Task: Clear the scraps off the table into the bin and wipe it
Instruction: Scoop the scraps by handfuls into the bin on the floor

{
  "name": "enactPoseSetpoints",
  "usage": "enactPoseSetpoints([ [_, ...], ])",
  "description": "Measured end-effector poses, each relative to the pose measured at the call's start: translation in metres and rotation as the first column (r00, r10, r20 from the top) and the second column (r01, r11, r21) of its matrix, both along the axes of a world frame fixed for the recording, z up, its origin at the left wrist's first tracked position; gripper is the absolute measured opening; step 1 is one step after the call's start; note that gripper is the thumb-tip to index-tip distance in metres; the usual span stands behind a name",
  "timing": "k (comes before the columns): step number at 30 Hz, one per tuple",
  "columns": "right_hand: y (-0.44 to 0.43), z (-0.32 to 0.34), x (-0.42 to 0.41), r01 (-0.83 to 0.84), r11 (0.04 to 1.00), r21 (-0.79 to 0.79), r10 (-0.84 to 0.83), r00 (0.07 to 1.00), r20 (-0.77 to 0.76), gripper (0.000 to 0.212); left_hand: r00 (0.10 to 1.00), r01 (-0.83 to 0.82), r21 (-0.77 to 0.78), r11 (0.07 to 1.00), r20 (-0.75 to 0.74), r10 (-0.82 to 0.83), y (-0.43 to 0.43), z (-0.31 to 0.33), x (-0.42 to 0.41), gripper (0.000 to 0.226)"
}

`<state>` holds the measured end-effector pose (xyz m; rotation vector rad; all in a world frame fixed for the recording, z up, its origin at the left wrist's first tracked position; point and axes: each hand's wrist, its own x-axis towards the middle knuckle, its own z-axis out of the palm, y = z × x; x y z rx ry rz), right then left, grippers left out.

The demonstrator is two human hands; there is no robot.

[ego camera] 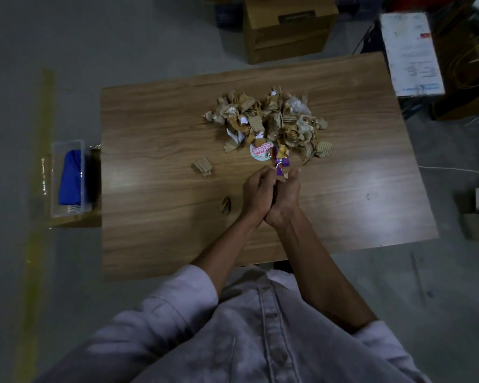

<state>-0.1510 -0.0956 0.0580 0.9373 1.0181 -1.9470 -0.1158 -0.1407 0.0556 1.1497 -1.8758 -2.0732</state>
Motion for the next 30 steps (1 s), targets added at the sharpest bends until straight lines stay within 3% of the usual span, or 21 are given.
enactPoseSetpoints([
  [3,-0.007,0.011,0.005,-0.081,0.993,0.090,0.081,0.997,0.002,0.084,0.989,-0.130,-0.246,0.961,0.038,0.144,-0.012,-0.001,-0.006,0.043],
  [7,-0.022,0.011,0.016,-0.061,0.994,0.092,0.057,0.997,0.046,0.084,0.995,-0.073,-0.396,0.915,0.032,0.094,-0.029,-0.011,-0.009,0.050],
  [9,-0.030,0.004,0.019,-0.106,0.986,0.125,0.104,0.994,0.023,0.083,0.990,-0.079,-0.391,0.917,0.074,0.117,-0.041,-0.013,-0.009,0.049],
  [11,-0.037,-0.006,0.026,-0.141,0.961,0.239,0.155,0.987,-0.042,0.070,0.959,-0.184,-0.390,0.902,0.129,0.251,-0.059,-0.016,-0.006,0.048],
  [14,-0.042,-0.025,0.047,-0.266,0.888,0.375,0.342,0.927,-0.154,0.043,0.879,-0.411,-0.208,0.888,0.167,0.446,-0.092,-0.039,0.019,0.049],
  [15,-0.039,-0.038,0.053,-0.349,0.775,0.527,0.517,0.829,-0.211,0.031,0.851,-0.465,-0.145,0.873,0.196,0.486,-0.102,-0.048,0.031,0.053],
  [17,-0.029,-0.063,0.064,-0.403,0.423,0.811,0.865,0.447,-0.229,0.028,0.813,-0.517,-0.081,0.852,0.265,0.518,-0.116,-0.062,0.056,0.060],
  [18,-0.026,-0.071,0.067,-0.373,0.300,0.878,0.941,0.266,-0.208,0.035,0.797,-0.546,-0.049,0.836,0.278,0.537,-0.120,-0.066,0.066,0.061],
  [20,-0.026,-0.084,0.071,-0.289,0.138,0.947,0.990,0.010,-0.141,0.038,0.767,-0.595,0.005,0.803,0.300,0.567,-0.123,-0.069,0.081,0.056],
  [21,-0.027,-0.086,0.071,-0.255,0.112,0.961,0.992,-0.034,-0.125,0.035,0.758,-0.609,0.027,0.792,0.311,0.573,-0.122,-0.070,0.086,0.053],
  [25,-0.044,-0.064,0.059,-0.103,0.313,0.944,0.950,0.046,-0.310,0.014,0.738,-0.655,0.104,0.749,0.300,0.604,-0.119,-0.072,0.090,0.047],
  [28,-0.067,-0.039,0.059,-0.059,0.414,0.908,0.908,-0.049,-0.417,0.021,0.766,-0.625,0.157,0.765,0.312,0.562,-0.116,-0.061,0.076,0.047],
  [30,-0.078,-0.031,0.064,-0.009,0.431,0.902,0.894,-0.131,-0.429,0.024,0.803,-0.581,0.190,0.791,0.296,0.518,-0.112,-0.058,0.065,0.049],
])
